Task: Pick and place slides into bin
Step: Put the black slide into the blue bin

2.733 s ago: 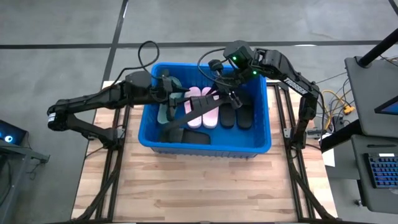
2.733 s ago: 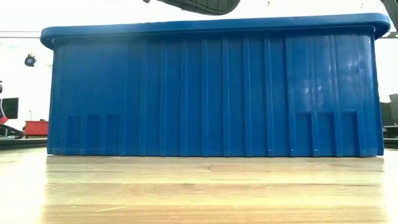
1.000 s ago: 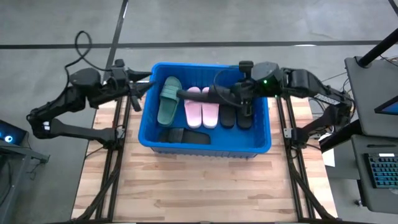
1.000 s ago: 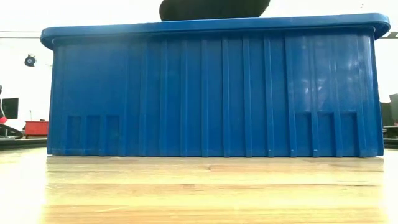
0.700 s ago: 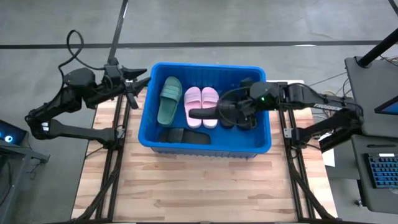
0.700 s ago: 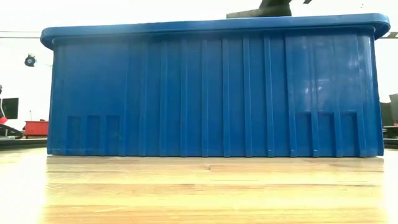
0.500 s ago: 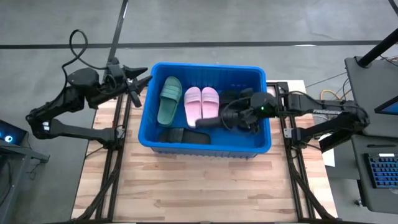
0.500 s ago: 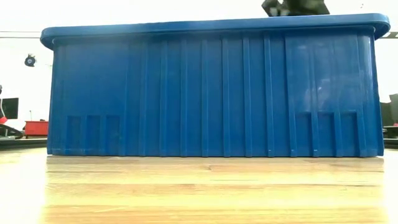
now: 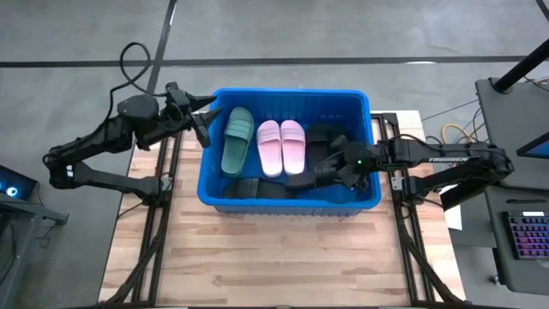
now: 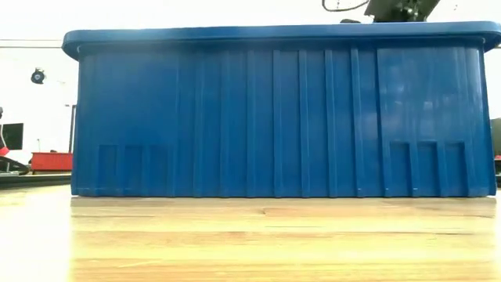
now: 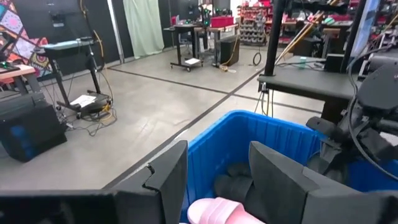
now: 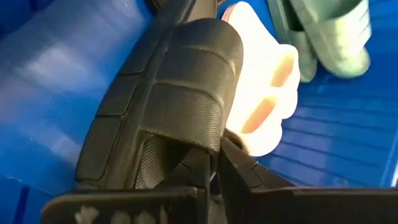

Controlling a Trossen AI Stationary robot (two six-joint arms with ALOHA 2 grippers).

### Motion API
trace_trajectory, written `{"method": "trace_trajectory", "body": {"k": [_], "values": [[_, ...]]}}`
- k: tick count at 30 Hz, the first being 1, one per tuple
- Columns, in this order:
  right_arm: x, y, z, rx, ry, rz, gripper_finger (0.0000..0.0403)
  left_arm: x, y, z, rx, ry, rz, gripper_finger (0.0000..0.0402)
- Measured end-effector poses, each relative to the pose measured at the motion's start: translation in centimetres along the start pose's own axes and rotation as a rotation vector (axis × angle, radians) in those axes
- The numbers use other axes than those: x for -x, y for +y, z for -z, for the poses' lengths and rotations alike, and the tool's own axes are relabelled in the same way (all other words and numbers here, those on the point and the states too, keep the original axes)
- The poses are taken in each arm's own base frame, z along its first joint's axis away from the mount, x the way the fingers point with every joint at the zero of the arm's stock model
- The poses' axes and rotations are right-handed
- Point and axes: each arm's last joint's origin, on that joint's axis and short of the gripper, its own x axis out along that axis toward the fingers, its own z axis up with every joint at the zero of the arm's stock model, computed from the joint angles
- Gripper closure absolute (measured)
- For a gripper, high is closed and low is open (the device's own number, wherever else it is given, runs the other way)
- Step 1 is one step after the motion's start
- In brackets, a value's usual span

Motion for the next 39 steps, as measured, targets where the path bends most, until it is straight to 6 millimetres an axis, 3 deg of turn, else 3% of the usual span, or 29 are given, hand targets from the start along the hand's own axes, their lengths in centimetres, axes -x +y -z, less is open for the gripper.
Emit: {"method": "trace_trajectory", "body": {"k": [7, 17, 32, 39], "values": [[0.6, -0.7, -0.4, 0.036, -0.010, -0.009, 0.0392, -1.0, -0.5, 0.4, -0.016, 0.028, -0.001, 0.0244], [2.1, -0.6, -0.3, -0.028, -0.030, -0.135, 0.0379, -0.8, -0.3, 0.3, -0.013, 0.019, -0.005, 0.0244], [2.1, -0.3, -0.3, -0.231, 0.018, -0.252, 0.0251, -0.8, -0.3, 0.2, -0.011, 0.015, -0.005, 0.0244], [2.6, -1.2, -1.0, -0.326, 0.042, -0.323, 0.0219, -0.8, -0.4, 0.2, -0.011, 0.016, -0.005, 0.0244]]}}
